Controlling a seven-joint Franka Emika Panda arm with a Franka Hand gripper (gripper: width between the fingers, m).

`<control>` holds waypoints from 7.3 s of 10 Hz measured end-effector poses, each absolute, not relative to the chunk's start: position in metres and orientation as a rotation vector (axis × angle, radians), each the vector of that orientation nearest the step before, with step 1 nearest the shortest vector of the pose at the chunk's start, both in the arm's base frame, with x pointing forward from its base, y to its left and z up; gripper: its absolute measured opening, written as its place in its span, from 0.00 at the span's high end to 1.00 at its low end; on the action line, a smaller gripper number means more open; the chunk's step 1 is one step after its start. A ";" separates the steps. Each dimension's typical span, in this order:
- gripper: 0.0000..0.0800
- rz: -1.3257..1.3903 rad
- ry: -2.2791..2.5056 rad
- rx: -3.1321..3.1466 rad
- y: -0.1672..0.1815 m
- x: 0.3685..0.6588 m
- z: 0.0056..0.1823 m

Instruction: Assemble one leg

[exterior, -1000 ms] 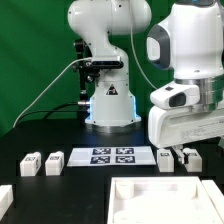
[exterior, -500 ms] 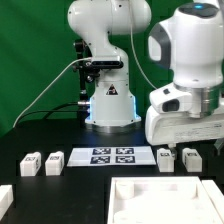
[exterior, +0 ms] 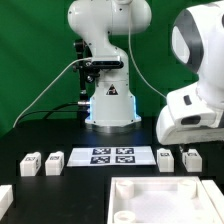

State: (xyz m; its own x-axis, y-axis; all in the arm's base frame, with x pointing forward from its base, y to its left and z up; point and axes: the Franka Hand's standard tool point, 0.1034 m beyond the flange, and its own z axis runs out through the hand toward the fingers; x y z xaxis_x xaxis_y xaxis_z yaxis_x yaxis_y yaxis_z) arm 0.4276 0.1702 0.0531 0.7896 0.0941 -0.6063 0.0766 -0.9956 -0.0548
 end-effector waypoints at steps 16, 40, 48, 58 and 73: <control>0.19 1.345 -0.092 -2.866 0.177 0.386 0.011; 0.63 -0.123 -0.184 -3.046 0.128 0.511 0.146; 0.63 -0.735 -0.193 -2.952 0.085 0.608 0.151; 0.63 -0.858 -0.228 -2.907 0.092 0.616 0.107; 0.63 -0.893 -0.238 -2.884 0.110 0.617 0.079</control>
Offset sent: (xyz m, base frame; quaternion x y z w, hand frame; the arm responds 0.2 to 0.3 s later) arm 0.0000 0.0000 0.0000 0.0000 0.0000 0.0000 1.0000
